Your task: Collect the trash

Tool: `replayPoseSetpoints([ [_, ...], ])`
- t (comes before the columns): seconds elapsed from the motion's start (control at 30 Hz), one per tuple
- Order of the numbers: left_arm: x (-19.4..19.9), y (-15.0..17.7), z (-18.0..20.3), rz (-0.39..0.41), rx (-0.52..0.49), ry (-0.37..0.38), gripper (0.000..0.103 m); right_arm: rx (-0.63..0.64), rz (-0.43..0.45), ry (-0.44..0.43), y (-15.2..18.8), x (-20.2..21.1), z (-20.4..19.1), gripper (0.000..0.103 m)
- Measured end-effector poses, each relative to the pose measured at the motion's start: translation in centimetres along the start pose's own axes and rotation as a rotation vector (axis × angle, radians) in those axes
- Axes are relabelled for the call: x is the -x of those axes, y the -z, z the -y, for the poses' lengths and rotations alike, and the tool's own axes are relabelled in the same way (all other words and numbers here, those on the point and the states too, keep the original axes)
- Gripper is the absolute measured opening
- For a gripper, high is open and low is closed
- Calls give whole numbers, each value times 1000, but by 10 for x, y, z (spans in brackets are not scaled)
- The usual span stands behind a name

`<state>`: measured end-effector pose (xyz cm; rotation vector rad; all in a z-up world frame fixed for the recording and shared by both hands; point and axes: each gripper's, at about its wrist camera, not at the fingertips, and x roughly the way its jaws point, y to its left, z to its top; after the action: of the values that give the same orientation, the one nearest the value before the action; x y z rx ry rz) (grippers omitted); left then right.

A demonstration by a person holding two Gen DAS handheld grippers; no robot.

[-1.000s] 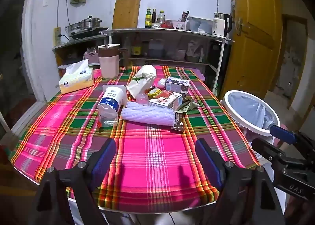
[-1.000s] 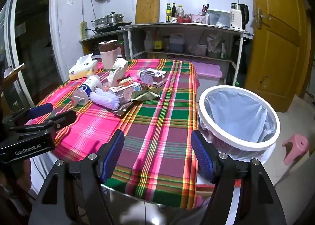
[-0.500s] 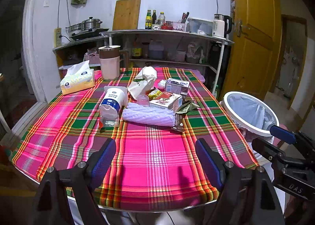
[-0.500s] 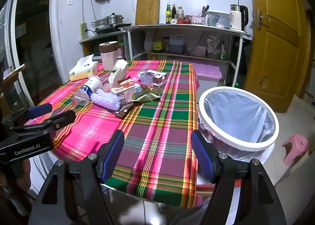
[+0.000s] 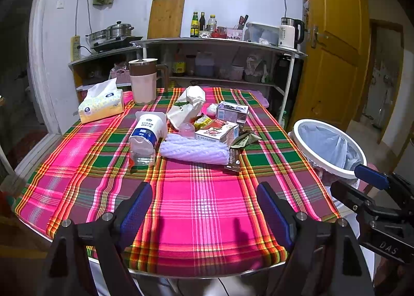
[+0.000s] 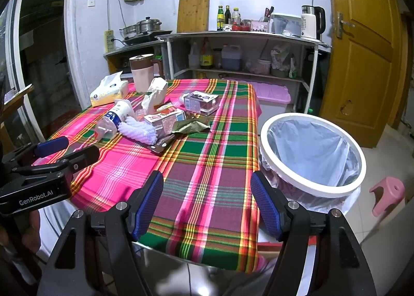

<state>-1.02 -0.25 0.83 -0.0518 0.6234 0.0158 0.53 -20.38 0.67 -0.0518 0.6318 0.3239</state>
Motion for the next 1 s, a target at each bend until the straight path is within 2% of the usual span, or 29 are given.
replayPoseSetpoints([
  [1.0, -3, 4, 2, -9, 3, 3, 83, -4, -3, 0, 0, 1, 1, 70],
])
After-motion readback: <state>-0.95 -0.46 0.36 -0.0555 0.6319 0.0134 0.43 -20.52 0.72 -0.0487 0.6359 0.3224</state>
